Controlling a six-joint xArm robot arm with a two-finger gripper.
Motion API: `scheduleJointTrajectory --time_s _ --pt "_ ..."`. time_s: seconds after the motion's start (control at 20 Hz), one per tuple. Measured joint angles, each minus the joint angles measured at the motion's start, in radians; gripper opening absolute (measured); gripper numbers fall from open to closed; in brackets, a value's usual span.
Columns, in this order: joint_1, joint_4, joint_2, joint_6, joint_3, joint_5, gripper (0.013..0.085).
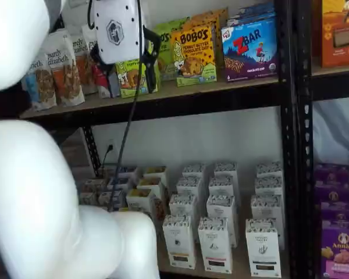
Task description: Pick up the white box with a yellow strip in the middle, on the bottom shelf, the fourth box from the left
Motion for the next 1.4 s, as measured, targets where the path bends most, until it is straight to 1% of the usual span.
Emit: scheduleJointTrajectory --time_s 0.05,0.1,0.15,0.25,0.45,0.7,1.1,1.3,1.4 --pt "-0.011 0.012 0.005 -0.005 -0.004 0.009 0.085" --pt "-0.045 0.048 0.018 -0.019 -0.015 0.032 0.085" --pt "-0.056 0.063 0.022 -0.024 -0.017 0.039 0.085" --pt "-0.057 0.069 0.021 -0.025 -0.015 0.039 0.085" --pt "-0.037 0.059 0.019 -0.012 -0.003 0.027 0.085" --pt "-0.002 0.037 0.01 0.012 0.032 -0.019 0.085" --pt "0.062 -0.009 -0.02 0.055 0.155 -0.148 0.085" --pt "0.063 -0.006 -0.033 0.058 0.228 -0.218 0.085" --pt "0.069 -0.011 -0.043 0.062 0.265 -0.258 0.085"
